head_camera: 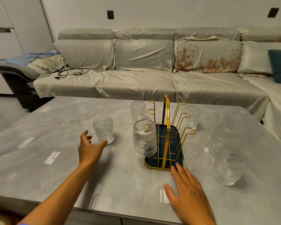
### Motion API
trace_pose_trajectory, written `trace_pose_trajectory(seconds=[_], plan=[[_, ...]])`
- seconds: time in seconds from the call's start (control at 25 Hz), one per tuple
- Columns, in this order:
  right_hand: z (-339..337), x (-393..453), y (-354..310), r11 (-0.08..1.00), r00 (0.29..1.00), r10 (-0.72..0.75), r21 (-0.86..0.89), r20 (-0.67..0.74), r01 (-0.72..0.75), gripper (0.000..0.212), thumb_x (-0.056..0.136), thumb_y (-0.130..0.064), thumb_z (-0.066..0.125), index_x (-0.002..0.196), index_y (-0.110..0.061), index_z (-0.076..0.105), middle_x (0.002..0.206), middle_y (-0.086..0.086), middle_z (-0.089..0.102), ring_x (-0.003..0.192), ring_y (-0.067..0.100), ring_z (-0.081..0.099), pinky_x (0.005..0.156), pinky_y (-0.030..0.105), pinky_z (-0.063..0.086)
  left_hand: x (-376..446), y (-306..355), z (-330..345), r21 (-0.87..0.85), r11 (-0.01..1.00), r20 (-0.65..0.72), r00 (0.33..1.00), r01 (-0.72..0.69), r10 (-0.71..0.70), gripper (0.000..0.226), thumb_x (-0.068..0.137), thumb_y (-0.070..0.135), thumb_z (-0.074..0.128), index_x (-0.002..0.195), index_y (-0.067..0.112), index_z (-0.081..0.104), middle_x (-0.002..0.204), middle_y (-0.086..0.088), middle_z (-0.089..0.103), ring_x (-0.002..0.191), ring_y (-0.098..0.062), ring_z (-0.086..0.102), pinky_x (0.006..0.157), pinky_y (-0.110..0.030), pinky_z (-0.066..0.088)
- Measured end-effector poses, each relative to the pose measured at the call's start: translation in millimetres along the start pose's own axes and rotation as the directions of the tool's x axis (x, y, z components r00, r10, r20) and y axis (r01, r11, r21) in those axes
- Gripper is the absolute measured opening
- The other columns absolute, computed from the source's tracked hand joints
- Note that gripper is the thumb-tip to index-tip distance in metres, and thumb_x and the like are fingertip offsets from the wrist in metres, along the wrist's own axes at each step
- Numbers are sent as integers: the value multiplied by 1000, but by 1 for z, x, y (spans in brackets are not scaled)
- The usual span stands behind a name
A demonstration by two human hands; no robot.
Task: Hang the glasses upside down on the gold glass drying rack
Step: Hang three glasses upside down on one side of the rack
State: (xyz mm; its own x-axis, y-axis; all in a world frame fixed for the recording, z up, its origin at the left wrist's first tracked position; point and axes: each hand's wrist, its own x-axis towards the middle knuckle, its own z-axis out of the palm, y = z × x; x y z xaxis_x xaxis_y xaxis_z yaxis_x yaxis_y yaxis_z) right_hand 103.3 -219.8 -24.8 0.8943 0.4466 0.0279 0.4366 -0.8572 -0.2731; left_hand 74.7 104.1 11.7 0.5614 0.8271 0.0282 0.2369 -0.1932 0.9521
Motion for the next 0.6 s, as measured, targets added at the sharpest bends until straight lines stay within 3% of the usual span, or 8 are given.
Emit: trace_pose_trajectory(seconds=[0.12,0.2,0.4,0.6], plan=[[-2,6,1,1000,1000,0,-17,30,1,72,89,-67,20,149,-35,-2,160,-9,-9,145,13,-7,114,33,-3,30,-15,7,24,1000,137,991,3,-6,115,61,27,90,150,24,18,149,-9,43,132,-33,44,109,-53,35],[-3,8,1,1000,1000,7,-21,26,-6,72,89,-67,21,149,-36,0,160,-10,-7,145,13,-5,114,33,-1,45,-17,16,22,1000,179,984,-11,7,119,49,37,92,146,27,24,141,-5,53,126,-31,51,109,-56,33],[-1,1,1,999,999,8,32,-38,-7,69,88,-68,20,148,-40,2,160,-14,-3,144,9,-6,112,30,-4,56,-21,29,134,991,74,997,10,-20,78,53,41,91,116,29,46,126,-2,63,114,-31,57,105,-53,36],[1,-3,2,999,997,40,19,-72,-38,72,83,-73,13,147,-44,0,158,-7,-19,142,13,-21,111,33,-9,44,-9,6,27,997,120,990,-78,75,77,56,23,92,119,18,48,121,-11,60,101,-28,59,85,-40,51]])
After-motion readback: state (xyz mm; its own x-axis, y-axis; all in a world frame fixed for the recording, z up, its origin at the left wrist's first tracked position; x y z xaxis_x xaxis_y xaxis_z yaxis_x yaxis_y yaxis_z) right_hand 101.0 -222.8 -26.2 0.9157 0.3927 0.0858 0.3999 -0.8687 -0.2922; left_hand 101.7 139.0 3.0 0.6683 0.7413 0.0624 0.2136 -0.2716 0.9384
